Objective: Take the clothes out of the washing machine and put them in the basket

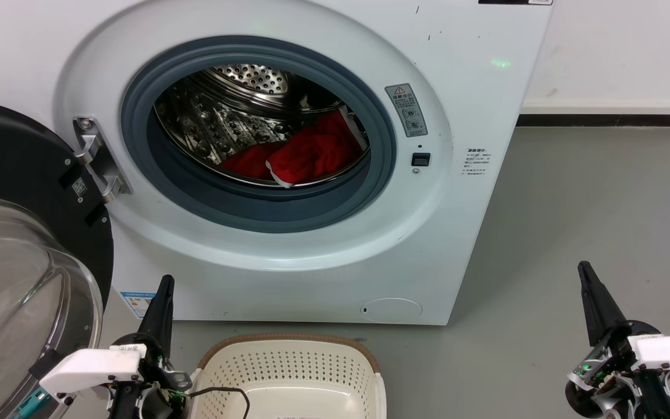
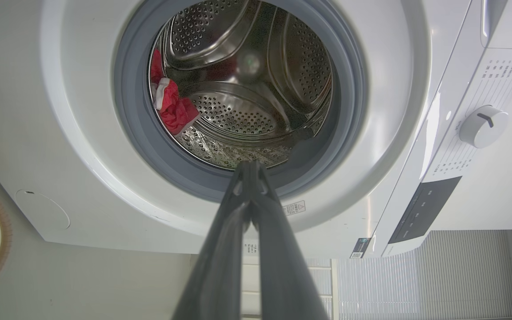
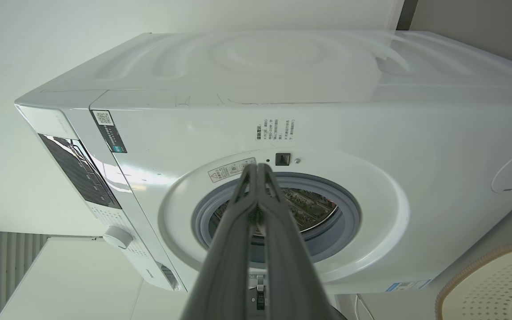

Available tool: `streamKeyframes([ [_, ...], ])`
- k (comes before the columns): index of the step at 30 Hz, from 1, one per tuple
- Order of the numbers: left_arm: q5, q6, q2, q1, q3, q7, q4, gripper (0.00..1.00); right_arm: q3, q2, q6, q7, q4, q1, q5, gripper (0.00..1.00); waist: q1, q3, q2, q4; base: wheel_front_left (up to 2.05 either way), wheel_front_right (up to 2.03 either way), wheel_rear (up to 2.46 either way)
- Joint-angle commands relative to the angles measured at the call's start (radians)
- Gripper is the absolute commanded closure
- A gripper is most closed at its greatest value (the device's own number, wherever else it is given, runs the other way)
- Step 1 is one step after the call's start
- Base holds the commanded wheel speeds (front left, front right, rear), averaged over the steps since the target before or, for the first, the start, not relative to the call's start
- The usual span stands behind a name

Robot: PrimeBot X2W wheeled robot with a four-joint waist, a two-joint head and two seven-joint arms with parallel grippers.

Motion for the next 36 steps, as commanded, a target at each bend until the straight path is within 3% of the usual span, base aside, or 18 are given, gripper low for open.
streamKeyframes([
  [1, -0.002, -0.003, 0.0, -0.007, 0.001, 0.001, -0.001, 1.0, 0.001, 0.003, 0.0, 0.0, 0.001, -0.013, -0.005, 1.0, 0.0, 0.0, 0.0, 0.0, 0.0, 0.0, 0.0],
  [36, -0.002, -0.003, 0.0, -0.006, 0.001, 0.001, -0.001, 1.0, 0.001, 0.003, 0.0, 0.0, 0.001, -0.013, -0.005, 1.0, 0.0, 0.0, 0.0, 0.0, 0.0, 0.0, 0.0],
])
